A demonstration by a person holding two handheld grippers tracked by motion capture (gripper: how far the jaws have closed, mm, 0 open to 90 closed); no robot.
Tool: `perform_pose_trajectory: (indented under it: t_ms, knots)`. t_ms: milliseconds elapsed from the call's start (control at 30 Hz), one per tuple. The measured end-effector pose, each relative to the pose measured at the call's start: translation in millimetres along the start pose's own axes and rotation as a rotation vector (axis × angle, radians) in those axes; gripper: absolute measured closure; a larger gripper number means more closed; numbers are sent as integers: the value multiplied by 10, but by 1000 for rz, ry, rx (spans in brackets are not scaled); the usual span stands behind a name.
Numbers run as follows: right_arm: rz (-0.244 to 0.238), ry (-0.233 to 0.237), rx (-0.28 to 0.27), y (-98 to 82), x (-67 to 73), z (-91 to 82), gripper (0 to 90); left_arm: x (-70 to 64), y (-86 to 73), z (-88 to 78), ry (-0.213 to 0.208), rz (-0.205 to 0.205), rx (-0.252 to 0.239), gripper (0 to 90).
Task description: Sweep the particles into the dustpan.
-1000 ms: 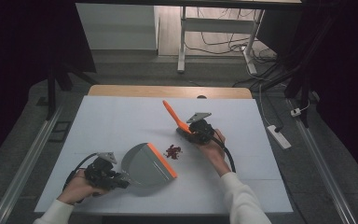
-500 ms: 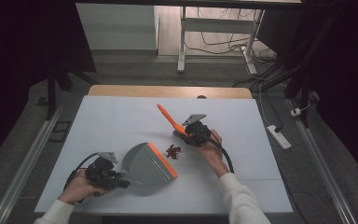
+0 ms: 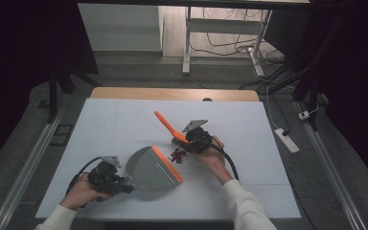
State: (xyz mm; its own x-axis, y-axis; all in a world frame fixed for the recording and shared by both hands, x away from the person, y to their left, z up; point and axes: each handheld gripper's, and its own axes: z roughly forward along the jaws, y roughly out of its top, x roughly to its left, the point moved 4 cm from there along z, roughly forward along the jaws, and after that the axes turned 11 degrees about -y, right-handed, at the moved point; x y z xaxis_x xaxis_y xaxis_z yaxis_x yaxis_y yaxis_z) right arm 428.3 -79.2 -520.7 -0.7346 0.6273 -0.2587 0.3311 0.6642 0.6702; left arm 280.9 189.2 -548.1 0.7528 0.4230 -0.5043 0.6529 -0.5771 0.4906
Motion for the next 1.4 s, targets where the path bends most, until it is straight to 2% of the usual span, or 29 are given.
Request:
perform_pose_trajectory:
  t_ms: [167,267,400,467,900,1000,1400]
  knots:
    - [-32,7,-1,27,81,-1,700,0,1,3,-1,0,1,613]
    - [-16,26,-4,38,122,-4,700,0,1,3,-1,0,2,613]
    - [-21,35,-6,47,158,-7,700,0,1,4,0,1,3,613]
    - [-13,56,-13,55,186,-5,700,0,1,4,-1,1,3,613]
    - [-52,123,-28,130,409,-1,700,-1,2,7,0,2,4,613]
    - [-68,117,-32,140,434,1,700,-3,2,7,1,2,6,613]
    - [-69,129,-42,161,506,-3,700,-3,0,14,4,4,9,612]
